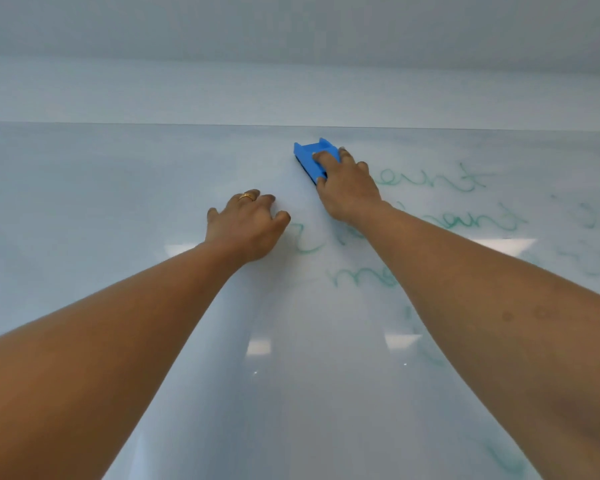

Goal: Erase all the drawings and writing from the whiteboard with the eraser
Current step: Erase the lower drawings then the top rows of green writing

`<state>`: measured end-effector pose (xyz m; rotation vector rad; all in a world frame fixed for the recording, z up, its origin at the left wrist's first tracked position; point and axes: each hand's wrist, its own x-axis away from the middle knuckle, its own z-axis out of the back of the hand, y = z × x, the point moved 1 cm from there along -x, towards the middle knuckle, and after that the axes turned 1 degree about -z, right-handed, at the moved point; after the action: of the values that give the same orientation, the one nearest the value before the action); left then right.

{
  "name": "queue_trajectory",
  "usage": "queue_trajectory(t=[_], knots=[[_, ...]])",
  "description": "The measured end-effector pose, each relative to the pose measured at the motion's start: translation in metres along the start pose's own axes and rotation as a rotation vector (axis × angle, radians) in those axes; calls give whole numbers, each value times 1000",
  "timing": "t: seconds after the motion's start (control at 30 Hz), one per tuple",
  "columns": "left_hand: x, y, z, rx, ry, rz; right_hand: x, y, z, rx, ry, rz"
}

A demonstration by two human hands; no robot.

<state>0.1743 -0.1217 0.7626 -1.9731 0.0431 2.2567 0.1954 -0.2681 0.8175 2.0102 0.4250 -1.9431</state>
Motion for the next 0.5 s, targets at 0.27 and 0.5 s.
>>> queue_trajectory(t=[0.27,0.5], knots=[[-11,39,-7,-56,-62,8,-3,93,30,10,62,-154],[-7,44,-11,-78,-10,46,-1,96,32,-5,85,-206]])
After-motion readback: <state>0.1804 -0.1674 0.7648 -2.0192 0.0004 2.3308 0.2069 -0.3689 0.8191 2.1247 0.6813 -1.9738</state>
